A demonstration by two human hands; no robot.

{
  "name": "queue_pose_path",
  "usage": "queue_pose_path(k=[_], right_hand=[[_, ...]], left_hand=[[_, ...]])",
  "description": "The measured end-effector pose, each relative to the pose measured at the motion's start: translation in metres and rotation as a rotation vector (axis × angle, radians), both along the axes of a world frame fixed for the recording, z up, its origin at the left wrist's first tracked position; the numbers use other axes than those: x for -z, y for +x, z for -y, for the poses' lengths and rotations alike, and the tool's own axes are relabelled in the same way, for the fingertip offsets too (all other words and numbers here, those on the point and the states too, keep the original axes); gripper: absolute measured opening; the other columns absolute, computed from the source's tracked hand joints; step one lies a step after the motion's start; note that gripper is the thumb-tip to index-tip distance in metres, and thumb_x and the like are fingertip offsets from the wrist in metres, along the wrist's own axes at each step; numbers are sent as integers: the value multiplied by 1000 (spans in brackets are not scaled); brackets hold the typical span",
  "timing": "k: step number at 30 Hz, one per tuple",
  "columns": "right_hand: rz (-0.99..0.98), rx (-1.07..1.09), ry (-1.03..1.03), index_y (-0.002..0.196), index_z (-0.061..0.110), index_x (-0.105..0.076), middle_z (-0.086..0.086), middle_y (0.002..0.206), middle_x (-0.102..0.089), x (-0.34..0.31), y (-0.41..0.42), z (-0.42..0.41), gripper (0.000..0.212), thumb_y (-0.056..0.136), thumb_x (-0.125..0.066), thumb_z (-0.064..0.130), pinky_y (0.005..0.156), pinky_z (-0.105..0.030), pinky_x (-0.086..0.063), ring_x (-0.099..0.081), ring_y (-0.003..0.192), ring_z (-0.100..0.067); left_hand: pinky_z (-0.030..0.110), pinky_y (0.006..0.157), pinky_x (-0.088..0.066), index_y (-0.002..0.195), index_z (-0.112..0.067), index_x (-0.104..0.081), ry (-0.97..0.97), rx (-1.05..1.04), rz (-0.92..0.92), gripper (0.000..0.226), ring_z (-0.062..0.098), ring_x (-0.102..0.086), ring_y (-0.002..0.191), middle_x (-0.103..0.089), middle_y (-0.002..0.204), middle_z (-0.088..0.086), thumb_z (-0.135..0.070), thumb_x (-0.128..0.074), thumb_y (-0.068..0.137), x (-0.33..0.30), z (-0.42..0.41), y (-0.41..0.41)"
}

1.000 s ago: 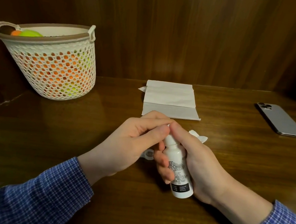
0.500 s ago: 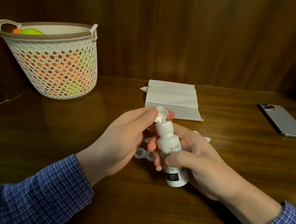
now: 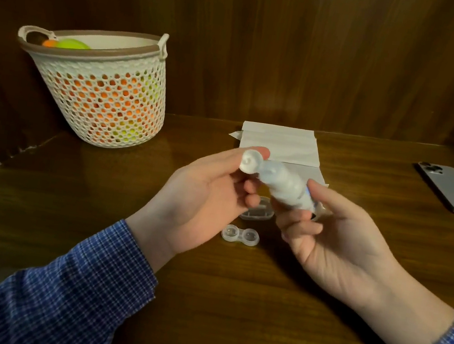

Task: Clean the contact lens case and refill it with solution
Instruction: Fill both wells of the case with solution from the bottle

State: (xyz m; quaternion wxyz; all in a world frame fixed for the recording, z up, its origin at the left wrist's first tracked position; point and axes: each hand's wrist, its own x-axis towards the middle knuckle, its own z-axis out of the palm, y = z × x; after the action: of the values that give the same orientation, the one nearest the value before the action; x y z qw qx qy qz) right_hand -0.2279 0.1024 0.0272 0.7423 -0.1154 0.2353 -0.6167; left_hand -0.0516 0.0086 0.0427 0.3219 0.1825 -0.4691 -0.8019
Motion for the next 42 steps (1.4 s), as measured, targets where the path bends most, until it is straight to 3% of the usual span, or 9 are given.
queue_pose_path(k=[4, 8, 12, 16, 18, 20, 25, 33, 42], right_hand=[[238, -1, 57, 138, 3, -59, -16, 101, -66, 5, 0, -2, 49, 94, -67, 23, 46, -20, -55, -63, 60, -11], [270, 4, 75, 136, 0, -60, -15, 106, -68, 4, -1, -2, 51, 96, -68, 30, 48, -22, -57, -66, 61, -14], [239, 89, 127, 137, 2, -58, -12, 111, -69, 0, -5, 0, 54, 94, -70, 33, 48, -22, -58, -67, 61, -14], [161, 161, 156, 136, 6, -56, -13, 112, -71, 1, -9, 4, 56, 91, -73, 34, 48, -23, -58, -69, 64, -14], [109, 173, 162, 135, 6, -57, -14, 109, -70, 1, -9, 5, 56, 88, -74, 33, 49, -23, -58, -68, 64, -14], [61, 174, 172, 133, 6, -60, -14, 108, -69, 2, -8, 6, 54, 88, -73, 33, 50, -23, -58, -67, 65, -14], [-70, 186, 200, 134, 11, -58, -16, 105, -71, 4, -4, 9, 51, 90, -72, 32, 51, -24, -59, -67, 68, -15], [-329, 128, 146, 124, 18, -57, -16, 79, -75, 4, 6, 6, 40, 89, -70, 31, 46, -24, -56, -64, 58, -16], [-595, 102, 25, 116, 13, -58, -6, 72, -69, 15, 23, 2, 46, 79, -70, 38, 46, -21, -46, -55, 56, -12]], left_hand=[[28, 75, -50, 126, -5, -68, -23, 112, -4, 32, 11, -53, 79, -60, 96, 4, -15, -46, 106, 10, -8, -6], [26, 71, -52, 137, -7, -61, -162, 36, 89, 36, 10, -57, 79, -63, 99, 4, -19, -45, 107, 11, -1, -1], [15, 58, -48, 114, -26, -69, -901, -302, 617, 19, 2, -56, 67, -67, 85, -11, -16, -61, 100, 21, 10, 31], [20, 70, -53, 123, -33, -66, -1270, -145, 852, 36, 3, -57, 87, -58, 99, -20, -28, -74, 88, 42, 8, 49], [27, 78, -57, 132, -34, -62, -1256, -91, 868, 46, 6, -57, 93, -53, 103, -29, -36, -74, 87, 43, 9, 45], [29, 77, -56, 134, -34, -61, -1229, -79, 871, 48, 5, -56, 92, -51, 102, -32, -39, -74, 88, 43, 9, 40], [19, 66, -48, 115, -37, -72, -1236, -12, 894, 24, 2, -55, 87, -57, 97, -22, -39, -71, 90, 43, 6, 37], [9, 67, -48, 100, -32, -77, -1081, 262, 843, 19, 0, -61, 85, -68, 97, -22, -25, -82, 82, 30, 9, 50], [22, 66, -51, 101, -32, -78, -1055, 292, 846, 22, 12, -64, 88, -72, 93, -18, -29, -84, 80, 27, 13, 52]])
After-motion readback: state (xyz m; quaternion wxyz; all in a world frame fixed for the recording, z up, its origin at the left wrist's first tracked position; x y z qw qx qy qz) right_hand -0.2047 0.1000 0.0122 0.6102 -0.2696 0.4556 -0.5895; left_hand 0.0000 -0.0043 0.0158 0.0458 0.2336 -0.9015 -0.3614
